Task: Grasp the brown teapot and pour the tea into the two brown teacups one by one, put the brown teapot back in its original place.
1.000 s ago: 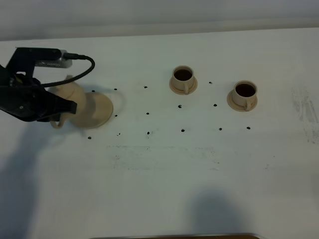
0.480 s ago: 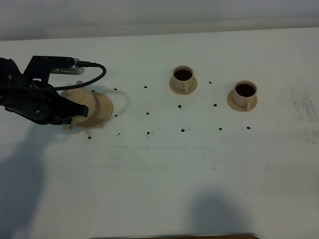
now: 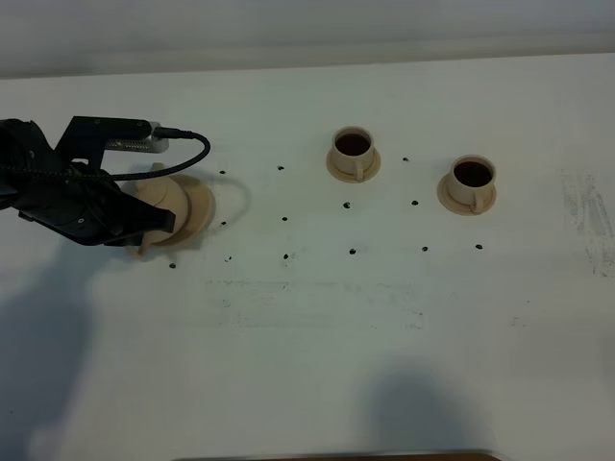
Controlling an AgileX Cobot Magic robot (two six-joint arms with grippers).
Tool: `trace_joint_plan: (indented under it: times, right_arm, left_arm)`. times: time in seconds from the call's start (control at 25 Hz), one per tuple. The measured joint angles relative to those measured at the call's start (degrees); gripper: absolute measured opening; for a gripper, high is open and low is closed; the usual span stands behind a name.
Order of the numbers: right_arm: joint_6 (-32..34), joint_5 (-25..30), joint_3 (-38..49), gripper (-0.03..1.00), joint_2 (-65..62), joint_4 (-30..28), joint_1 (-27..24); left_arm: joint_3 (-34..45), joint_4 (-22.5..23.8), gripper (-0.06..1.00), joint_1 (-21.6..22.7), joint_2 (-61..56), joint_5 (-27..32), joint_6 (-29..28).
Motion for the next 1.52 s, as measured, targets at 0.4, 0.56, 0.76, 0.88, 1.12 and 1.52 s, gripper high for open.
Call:
trace_joint_plan:
  times: [0.4, 0.56, 0.76, 0.88, 1.12, 1.52]
  right_arm:
    - [0.0, 0.0, 0.0, 0.24, 0.0, 0.0, 0.0]
    - [0.0, 0.0, 0.0, 0.24, 0.0, 0.0, 0.0]
    - [0.0, 0.0, 0.0, 0.24, 0.0, 0.0, 0.0]
    - [0.0, 0.0, 0.0, 0.24, 0.0, 0.0, 0.0]
    - [0.0, 0.0, 0.0, 0.24, 0.0, 0.0, 0.0]
    - [0.0, 0.0, 0.0, 0.24, 0.0, 0.0, 0.0]
  left_arm:
    - [-1.2, 0.06, 0.16, -1.12, 0.71, -0.34, 0.05]
    - [-1.28, 0.06, 0.16, -1.12, 0.71, -0.29, 0.15]
    - [-1.28, 0.0, 0.16, -1.12, 0.71, -0.11, 0.17]
    - [-1.32, 0.0, 0.16, -1.12, 0.71, -0.07, 0.17]
    - [-1.35, -0.05, 0.16, -1.12, 0.71, 0.45, 0.22]
    - [-2.84, -1.64, 0.45, -1.12, 0.71, 2.25, 1.46]
